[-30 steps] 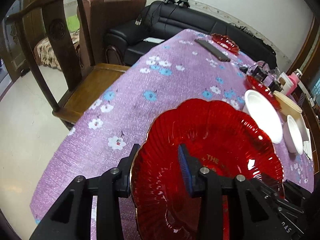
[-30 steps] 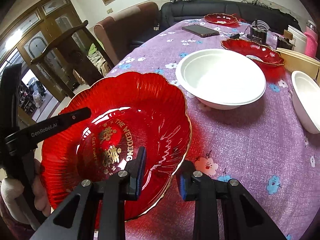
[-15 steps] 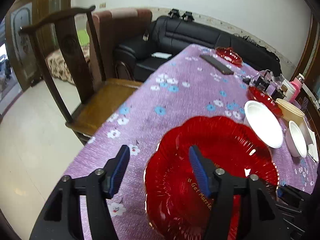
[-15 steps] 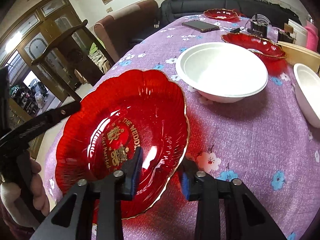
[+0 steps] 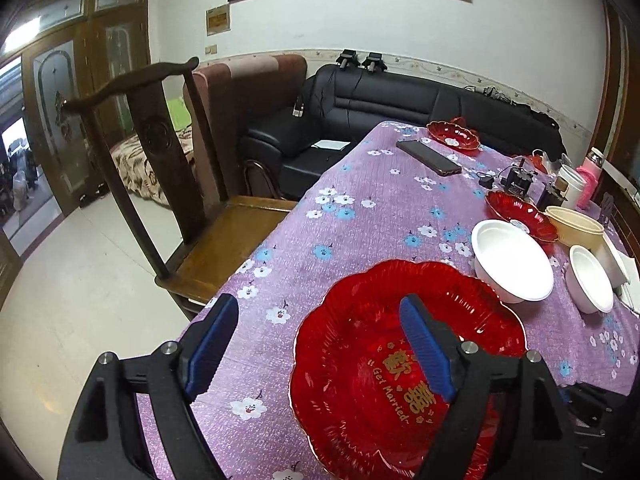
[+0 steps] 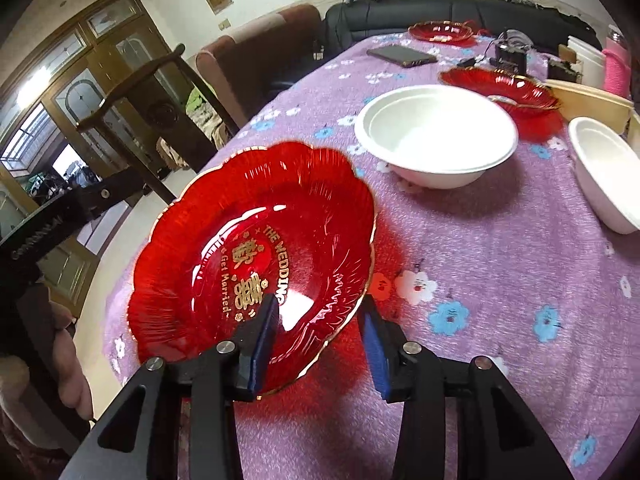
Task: Organize plates and bowls
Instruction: 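Carry the red plate with both tools and lower it onto the tablecloth, then grasp the white paper plate rim with both tools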
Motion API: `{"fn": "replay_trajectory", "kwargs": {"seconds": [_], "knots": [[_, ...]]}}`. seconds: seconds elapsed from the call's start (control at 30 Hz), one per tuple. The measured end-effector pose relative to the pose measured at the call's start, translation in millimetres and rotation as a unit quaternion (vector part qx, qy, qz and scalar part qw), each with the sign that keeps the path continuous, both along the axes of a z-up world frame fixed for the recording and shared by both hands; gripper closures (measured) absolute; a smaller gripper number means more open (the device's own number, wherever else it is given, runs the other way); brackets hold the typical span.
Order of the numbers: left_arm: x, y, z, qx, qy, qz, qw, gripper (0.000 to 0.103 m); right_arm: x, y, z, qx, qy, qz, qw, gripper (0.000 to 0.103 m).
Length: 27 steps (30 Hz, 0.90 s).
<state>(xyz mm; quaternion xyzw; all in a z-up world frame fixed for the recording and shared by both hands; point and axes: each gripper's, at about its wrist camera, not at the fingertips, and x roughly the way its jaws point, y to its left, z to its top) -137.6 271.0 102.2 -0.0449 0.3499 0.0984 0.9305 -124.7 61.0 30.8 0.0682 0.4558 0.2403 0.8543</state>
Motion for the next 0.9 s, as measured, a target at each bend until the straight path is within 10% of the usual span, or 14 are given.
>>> {"fn": "replay_trajectory", "kwargs": {"seconds": [0.5, 0.9], "knots": [[38.1, -13.3, 19.9, -0.047, 0.020, -0.054, 0.9972, 0.020, 36.8, -71.6, 13.3, 0.009, -0.026, -0.090, 0.996, 0.044], [167.1, -67.4, 1.3, -0.090, 0.123, -0.118, 0.9812, 0.020, 108.4, -99.0, -9.3, 0.069, 0.014, -0.144, 0.987, 0.044]]}}
